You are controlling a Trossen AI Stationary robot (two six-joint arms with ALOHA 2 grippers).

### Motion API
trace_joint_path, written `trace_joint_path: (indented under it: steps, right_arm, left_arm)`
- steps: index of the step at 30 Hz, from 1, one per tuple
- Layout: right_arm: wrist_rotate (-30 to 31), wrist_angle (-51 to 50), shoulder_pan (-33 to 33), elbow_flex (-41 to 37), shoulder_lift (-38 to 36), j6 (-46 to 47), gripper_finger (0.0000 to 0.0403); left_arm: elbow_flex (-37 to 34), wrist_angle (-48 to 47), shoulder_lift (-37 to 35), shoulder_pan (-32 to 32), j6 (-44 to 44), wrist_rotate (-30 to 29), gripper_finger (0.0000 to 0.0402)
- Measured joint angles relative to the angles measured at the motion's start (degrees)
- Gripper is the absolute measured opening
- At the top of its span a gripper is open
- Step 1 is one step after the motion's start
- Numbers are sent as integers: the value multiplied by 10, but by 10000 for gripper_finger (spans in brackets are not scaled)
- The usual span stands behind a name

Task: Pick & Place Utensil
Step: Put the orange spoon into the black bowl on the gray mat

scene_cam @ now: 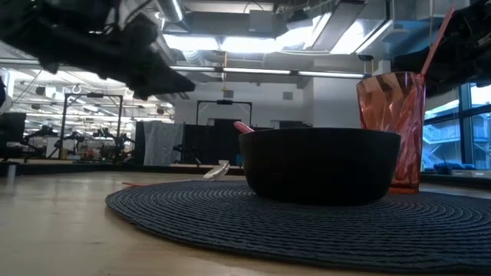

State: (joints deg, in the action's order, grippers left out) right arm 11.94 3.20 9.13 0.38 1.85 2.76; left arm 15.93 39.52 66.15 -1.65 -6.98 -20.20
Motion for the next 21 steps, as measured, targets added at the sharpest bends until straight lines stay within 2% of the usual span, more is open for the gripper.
trace_joint_path:
  steps: [4,11,16,21]
  right_arm:
    - [0,0,0,0,0,-3,7]
    - [0,0,0,0,0,-4,7]
    - [0,0,0,0,0,-3,7]
    - [0,0,0,0,0,-2,7]
  left_arm:
    - [-39,0,-80,15,8,1,2]
    - [-29,-152,-274,-5,22,4,2]
    - [-46,-217,-381,-48,14,-44,2]
    - [-85,-219,-403,-70,-37,-124,1]
